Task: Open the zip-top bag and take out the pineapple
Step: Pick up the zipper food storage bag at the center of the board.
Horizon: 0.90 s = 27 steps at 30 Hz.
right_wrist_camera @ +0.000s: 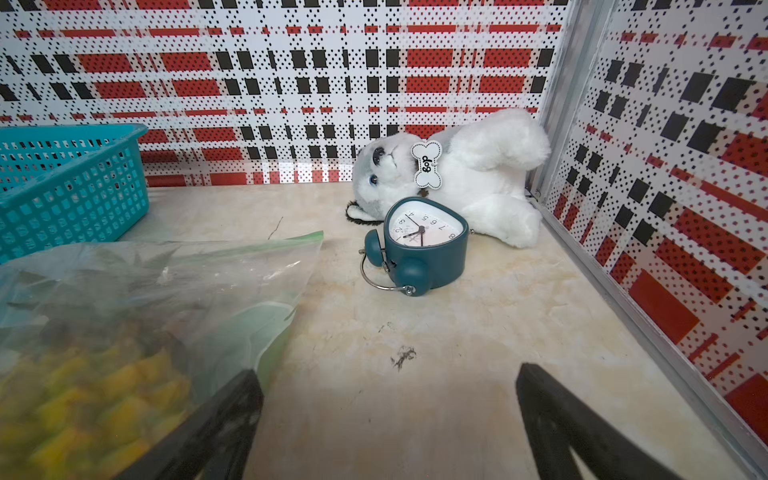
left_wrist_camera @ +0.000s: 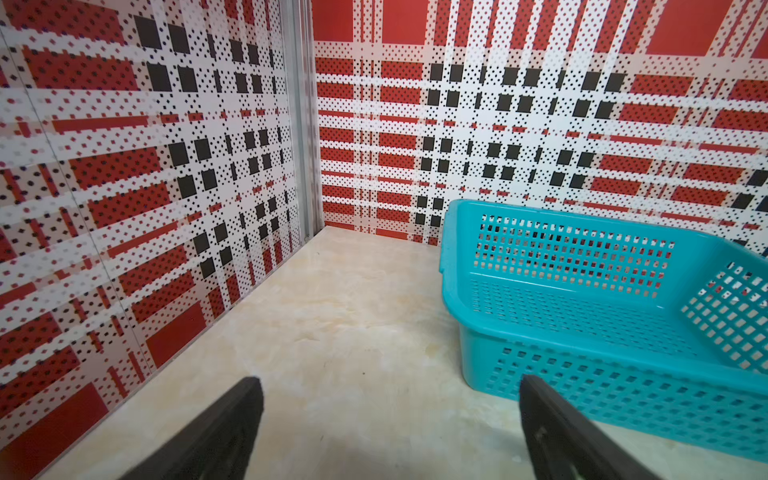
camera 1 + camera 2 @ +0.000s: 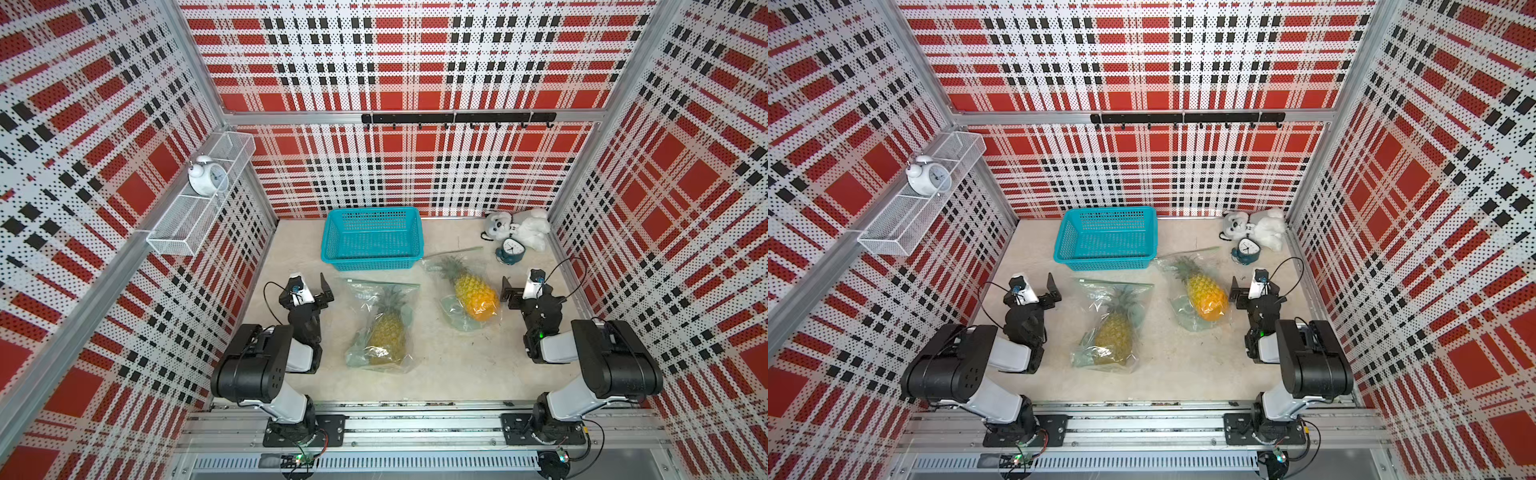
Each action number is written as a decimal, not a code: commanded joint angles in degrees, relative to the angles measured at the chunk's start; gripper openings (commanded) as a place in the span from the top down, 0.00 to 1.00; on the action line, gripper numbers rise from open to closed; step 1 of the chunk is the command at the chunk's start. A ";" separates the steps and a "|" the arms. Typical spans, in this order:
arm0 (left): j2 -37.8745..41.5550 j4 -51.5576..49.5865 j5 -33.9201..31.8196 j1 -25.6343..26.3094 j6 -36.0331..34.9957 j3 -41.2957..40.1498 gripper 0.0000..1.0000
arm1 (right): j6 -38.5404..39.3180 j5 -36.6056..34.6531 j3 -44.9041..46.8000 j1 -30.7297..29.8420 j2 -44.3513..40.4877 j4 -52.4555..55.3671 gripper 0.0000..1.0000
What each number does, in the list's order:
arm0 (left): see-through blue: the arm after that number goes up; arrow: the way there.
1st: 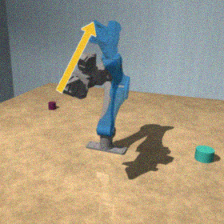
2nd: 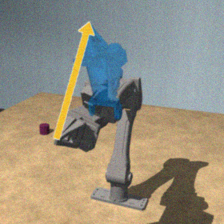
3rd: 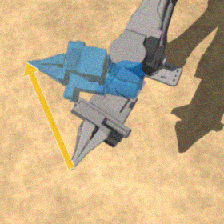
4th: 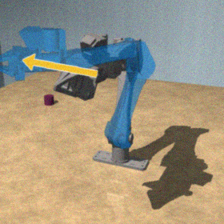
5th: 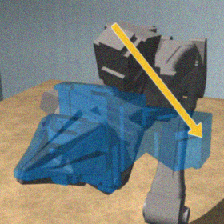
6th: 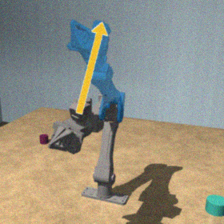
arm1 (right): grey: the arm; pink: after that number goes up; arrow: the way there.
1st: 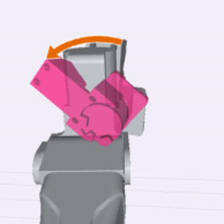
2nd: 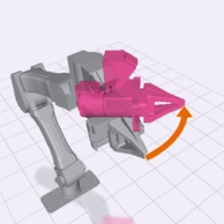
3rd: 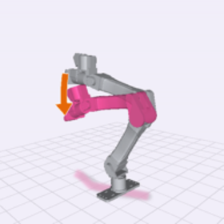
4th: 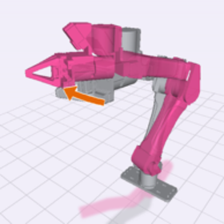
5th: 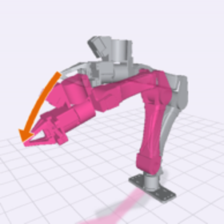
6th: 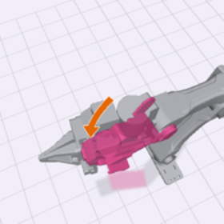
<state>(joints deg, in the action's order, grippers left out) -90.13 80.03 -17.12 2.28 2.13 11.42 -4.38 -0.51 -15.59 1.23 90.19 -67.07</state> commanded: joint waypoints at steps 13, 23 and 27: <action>-0.26 0.17 0.25 -0.09 -0.02 0.72 0.02 | -0.61 -0.63 -0.05 -0.53 -0.31 -0.87 0.00; 4.92 0.74 -2.34 -0.35 1.31 -1.80 0.02 | -1.33 -2.94 1.80 -0.53 -5.18 -0.33 0.00; 13.64 -5.63 -2.71 -0.30 1.71 -2.68 0.02 | -3.54 -5.70 1.18 -0.53 -15.12 10.45 0.00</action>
<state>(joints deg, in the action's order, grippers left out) -81.65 78.06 -18.76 2.28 2.98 9.32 -5.65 -3.27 -13.87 1.23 80.84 -62.94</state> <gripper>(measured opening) 0.982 0.997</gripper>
